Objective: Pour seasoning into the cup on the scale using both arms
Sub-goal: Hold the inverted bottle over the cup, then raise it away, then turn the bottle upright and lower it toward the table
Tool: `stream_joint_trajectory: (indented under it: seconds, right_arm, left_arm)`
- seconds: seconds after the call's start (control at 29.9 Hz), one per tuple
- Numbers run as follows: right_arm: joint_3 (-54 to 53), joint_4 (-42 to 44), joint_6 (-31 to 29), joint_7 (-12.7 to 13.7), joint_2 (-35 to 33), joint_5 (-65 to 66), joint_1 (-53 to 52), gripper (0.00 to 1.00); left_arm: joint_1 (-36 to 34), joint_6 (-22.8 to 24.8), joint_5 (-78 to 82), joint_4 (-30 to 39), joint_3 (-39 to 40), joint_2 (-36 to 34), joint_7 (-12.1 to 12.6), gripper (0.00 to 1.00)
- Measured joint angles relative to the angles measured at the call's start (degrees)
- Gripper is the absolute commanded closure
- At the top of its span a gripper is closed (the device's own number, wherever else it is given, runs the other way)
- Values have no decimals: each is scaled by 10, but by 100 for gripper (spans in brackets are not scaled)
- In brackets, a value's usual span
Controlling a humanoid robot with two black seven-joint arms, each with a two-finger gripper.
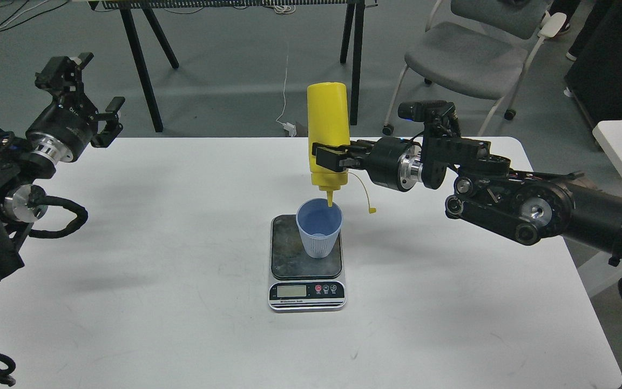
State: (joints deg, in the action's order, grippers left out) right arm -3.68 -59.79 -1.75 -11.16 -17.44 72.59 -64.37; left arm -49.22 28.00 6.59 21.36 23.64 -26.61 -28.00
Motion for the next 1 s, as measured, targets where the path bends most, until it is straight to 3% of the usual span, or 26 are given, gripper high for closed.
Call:
stream_joint_trajectory:
  seconds: [0.6, 0.84, 1.0]
  right_arm:
    - [-15, 9, 9, -4, -11, -21, 13, 95]
    - [-93, -29, -10, -7, -89, -268, 39, 95]
    - [-189, -51, -128, -9, -173, -510, 92, 95]
  left_arm:
    - [-1, 0, 0, 0, 0, 6, 0, 1]
    - [-1, 0, 0, 0, -2, 8, 0, 1]
    - [-1, 0, 0, 0, -2, 9, 0, 1]
